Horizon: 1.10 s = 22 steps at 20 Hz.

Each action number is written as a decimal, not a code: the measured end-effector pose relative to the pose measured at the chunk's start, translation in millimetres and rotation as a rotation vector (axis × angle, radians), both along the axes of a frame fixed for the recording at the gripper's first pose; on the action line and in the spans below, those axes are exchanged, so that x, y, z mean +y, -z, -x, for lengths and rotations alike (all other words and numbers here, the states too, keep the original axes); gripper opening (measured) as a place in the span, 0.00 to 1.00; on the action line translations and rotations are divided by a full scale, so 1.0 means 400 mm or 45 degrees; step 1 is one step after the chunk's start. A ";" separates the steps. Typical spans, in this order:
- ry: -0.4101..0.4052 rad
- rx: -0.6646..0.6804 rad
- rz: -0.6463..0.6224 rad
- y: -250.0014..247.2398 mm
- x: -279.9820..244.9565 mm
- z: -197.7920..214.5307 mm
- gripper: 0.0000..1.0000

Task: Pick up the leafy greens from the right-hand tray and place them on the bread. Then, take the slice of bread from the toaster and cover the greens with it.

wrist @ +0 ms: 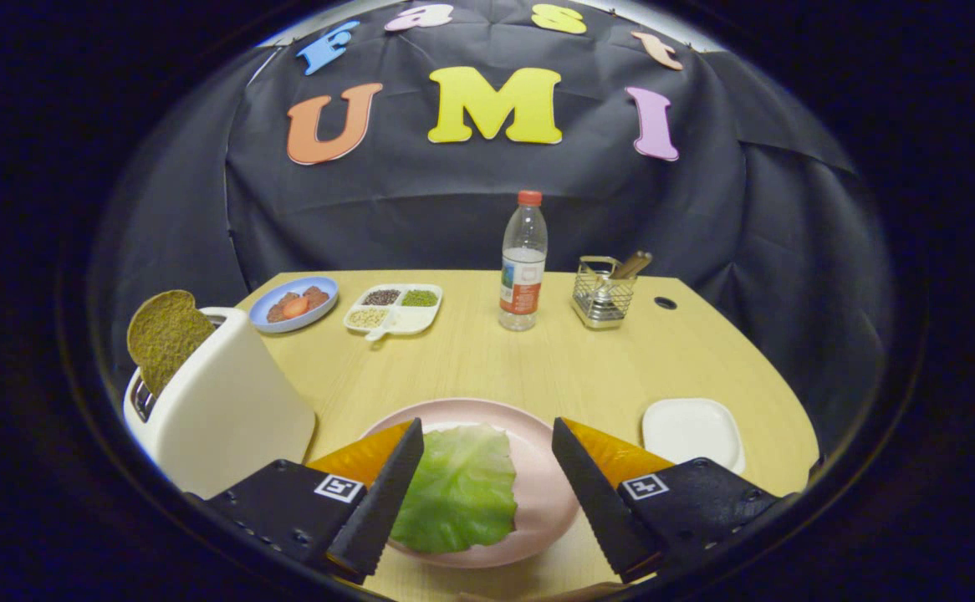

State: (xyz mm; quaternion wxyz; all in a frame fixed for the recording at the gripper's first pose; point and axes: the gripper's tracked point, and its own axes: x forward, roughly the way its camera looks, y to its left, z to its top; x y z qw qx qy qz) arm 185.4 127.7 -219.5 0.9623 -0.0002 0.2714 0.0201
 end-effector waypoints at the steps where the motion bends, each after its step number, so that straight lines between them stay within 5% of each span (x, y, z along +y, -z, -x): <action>1: 0.003 -0.012 -0.007 -0.017 0.008 0.017 0.96; 15: -0.075 -0.300 -0.048 -0.367 0.255 0.245 0.98; 22: -0.142 -0.333 -0.049 -0.427 0.419 0.246 0.97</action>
